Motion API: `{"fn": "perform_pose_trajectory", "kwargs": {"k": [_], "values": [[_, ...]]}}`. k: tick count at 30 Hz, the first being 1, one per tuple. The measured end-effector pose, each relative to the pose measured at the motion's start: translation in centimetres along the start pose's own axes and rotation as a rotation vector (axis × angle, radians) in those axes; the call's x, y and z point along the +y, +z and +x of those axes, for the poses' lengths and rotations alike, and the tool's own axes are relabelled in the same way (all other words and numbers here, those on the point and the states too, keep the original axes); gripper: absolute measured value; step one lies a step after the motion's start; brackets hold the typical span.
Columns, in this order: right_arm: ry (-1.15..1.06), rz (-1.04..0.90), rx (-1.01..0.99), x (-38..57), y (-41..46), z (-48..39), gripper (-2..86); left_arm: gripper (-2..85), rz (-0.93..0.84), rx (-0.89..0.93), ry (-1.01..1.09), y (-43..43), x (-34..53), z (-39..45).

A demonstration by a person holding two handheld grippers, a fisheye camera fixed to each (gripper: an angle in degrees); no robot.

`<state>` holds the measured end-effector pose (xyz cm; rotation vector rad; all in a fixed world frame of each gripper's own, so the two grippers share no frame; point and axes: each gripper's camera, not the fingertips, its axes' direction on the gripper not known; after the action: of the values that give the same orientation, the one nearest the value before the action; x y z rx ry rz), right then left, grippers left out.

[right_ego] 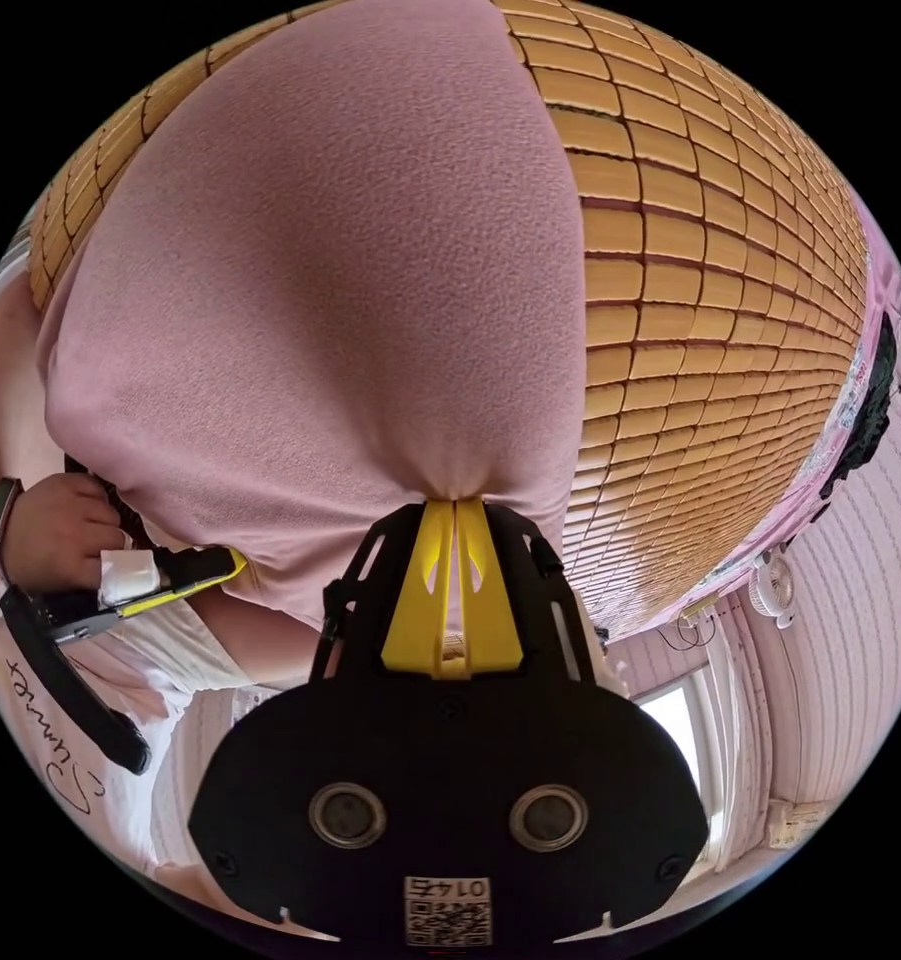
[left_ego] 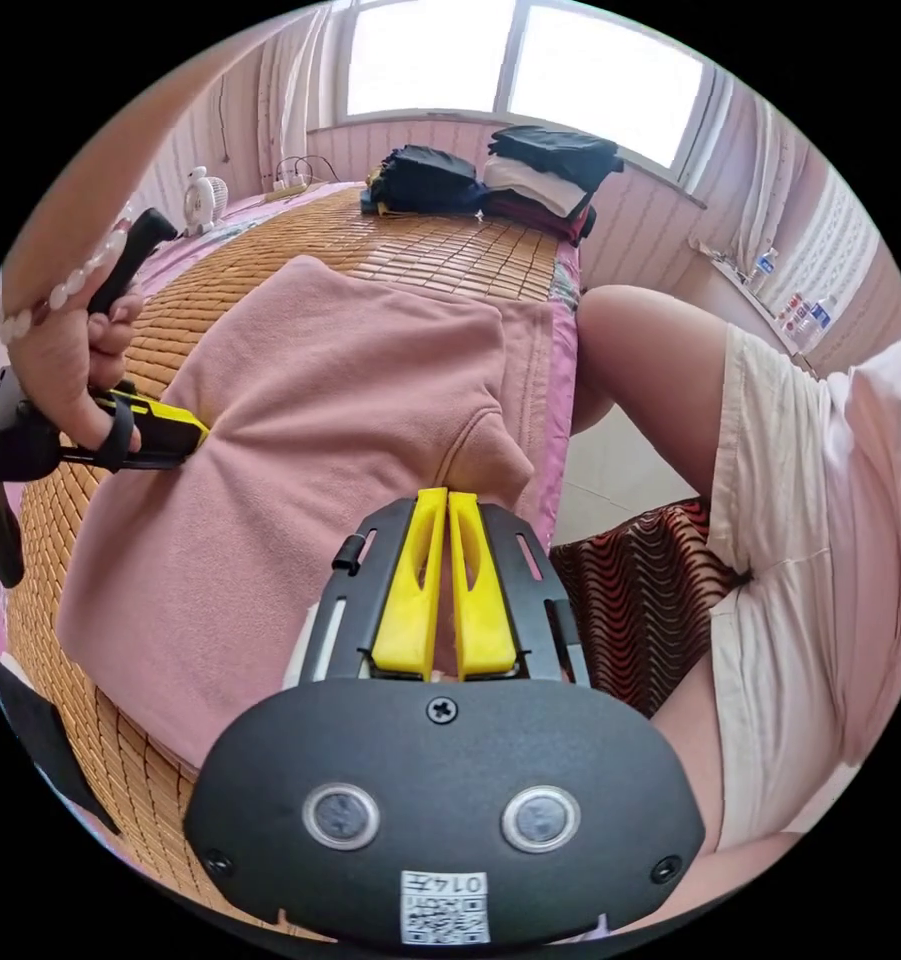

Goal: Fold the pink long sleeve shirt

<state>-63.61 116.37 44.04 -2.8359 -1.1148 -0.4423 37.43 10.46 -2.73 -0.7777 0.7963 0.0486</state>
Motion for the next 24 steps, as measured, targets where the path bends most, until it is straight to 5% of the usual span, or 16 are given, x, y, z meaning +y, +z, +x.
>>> {"fn": "perform_pose_trajectory", "kwargs": {"k": [18,24], "values": [[0.027,0.049,-0.062,2.9,6.8,2.7,-0.6,-0.9,0.011,-0.005,0.003,-3.3,2.4,-1.2],[-0.007,0.198,-0.168,8.8,11.0,5.0,-0.8,-0.3,0.072,-0.046,0.081,-6.3,4.3,-1.2]]}}
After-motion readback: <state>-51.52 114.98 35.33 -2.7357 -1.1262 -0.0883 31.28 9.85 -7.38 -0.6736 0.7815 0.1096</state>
